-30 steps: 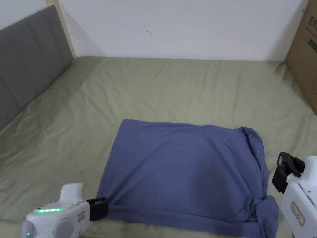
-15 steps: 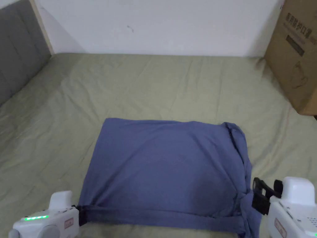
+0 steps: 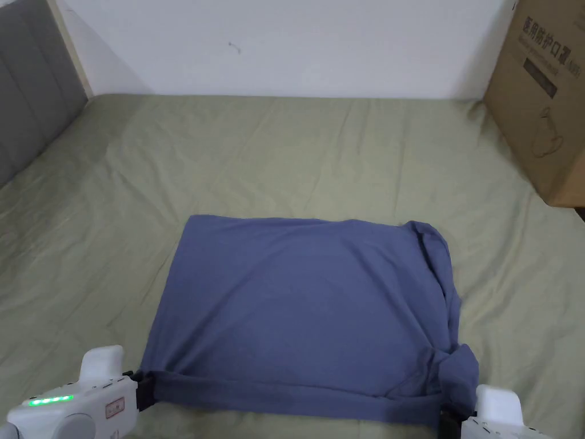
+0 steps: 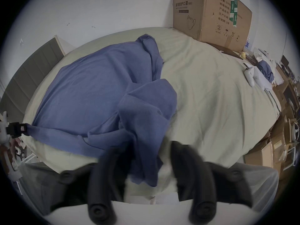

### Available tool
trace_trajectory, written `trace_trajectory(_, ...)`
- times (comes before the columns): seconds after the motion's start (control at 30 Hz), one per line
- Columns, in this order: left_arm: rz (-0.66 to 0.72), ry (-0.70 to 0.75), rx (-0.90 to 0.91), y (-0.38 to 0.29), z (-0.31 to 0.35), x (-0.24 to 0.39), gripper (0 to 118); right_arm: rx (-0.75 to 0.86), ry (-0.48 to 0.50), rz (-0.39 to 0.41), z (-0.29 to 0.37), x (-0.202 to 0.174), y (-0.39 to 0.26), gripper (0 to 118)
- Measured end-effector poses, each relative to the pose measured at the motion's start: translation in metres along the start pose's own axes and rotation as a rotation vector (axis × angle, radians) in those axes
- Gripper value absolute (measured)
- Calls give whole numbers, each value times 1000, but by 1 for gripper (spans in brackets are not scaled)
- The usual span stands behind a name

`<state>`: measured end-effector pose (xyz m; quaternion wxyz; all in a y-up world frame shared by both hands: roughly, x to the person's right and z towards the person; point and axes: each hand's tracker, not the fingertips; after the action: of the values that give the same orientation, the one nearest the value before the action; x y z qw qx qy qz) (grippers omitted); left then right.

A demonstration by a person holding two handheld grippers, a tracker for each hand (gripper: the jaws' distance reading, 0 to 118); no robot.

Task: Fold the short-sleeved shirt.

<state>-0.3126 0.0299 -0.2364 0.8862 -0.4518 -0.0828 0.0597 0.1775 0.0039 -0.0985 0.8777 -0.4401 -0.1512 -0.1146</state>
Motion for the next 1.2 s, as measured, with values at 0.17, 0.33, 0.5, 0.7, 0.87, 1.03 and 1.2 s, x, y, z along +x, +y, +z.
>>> trace_trajectory(0.17,12,-3,7,4,5,-1,4,67,23,7,19,-5,8,10)
trace_trajectory(0.33,30,-25,53,29,14,1,4,178,50,5,46,-8,40,10)
trace_trajectory(0.5,61,-47,122,75,14,5,4,262,67,19,54,-16,89,10)
trace_trajectory(0.7,22,-23,131,126,-26,16,4,248,66,24,11,-24,142,10)
trace_trajectory(0.87,-23,6,67,149,-87,21,4,143,48,27,-51,-28,170,10)
trace_trajectory(1.03,-69,55,-54,151,-147,21,4,28,25,-8,-106,-26,179,10)
trace_trajectory(1.2,-88,81,-95,144,-163,27,4,-42,7,-37,-130,-24,172,10)
